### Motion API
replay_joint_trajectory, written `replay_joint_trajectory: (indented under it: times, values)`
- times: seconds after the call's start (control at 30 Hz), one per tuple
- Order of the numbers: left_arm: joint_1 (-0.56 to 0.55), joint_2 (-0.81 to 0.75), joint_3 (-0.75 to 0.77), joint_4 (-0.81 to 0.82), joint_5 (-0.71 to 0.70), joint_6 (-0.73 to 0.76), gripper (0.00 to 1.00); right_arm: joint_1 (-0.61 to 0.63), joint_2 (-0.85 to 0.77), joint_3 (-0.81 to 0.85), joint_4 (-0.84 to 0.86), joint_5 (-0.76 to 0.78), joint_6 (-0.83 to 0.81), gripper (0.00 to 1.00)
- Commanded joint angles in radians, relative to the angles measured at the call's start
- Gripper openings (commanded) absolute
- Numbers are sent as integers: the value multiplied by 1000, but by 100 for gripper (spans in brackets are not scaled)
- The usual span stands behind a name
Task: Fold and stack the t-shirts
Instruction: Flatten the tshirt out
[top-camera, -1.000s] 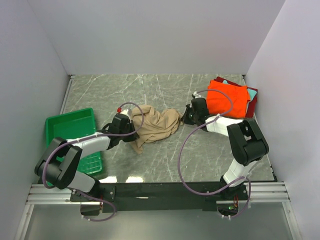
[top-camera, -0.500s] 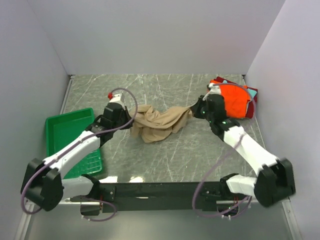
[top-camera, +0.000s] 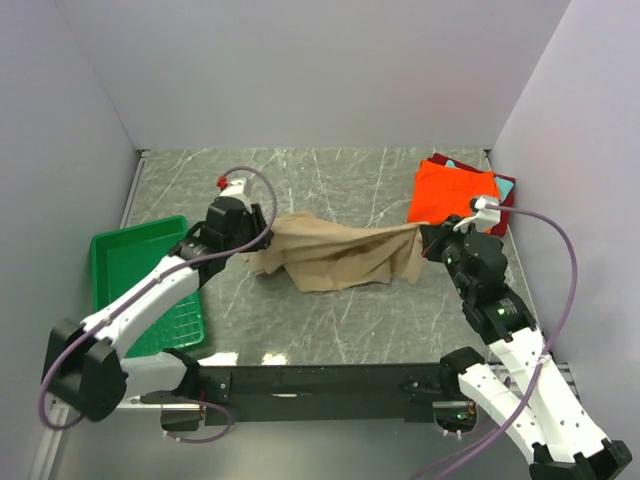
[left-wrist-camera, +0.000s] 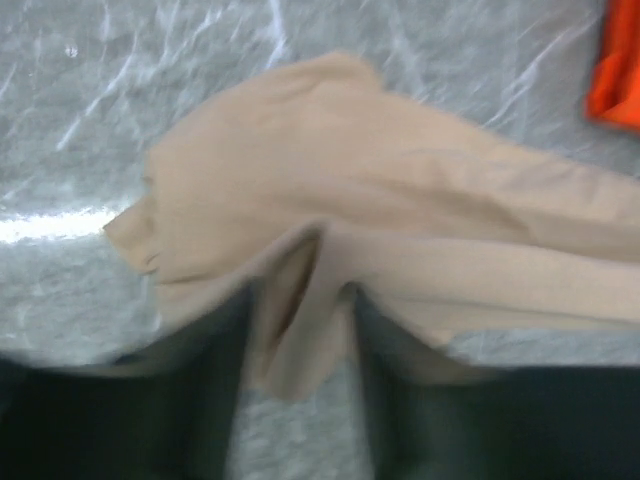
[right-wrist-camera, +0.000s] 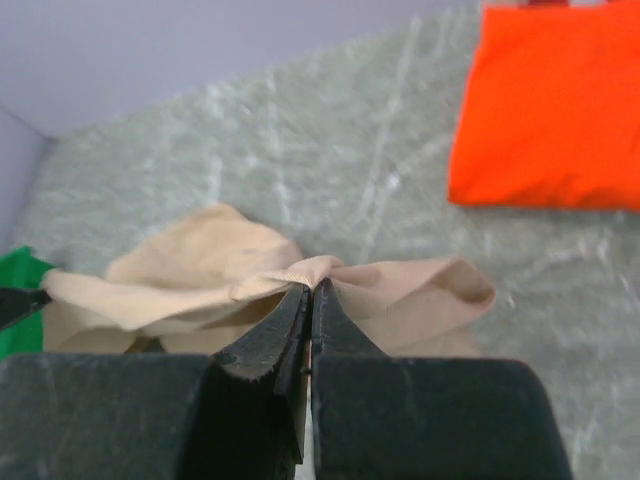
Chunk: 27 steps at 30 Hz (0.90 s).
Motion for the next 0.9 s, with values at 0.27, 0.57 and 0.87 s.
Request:
replay_joint_trajectory:
  times: [0.27, 0.57, 0.87]
  values:
    - [2, 13, -161, 56, 18, -28, 63, 2, 109, -147, -40, 125, 61, 0]
    - [-7, -57, -346, 245, 184, -113, 52, 0, 149, -163, -12, 103, 69, 0]
    - [-38, 81, -325, 339, 220, -127, 49, 0, 147, -160, -9, 94, 69, 0]
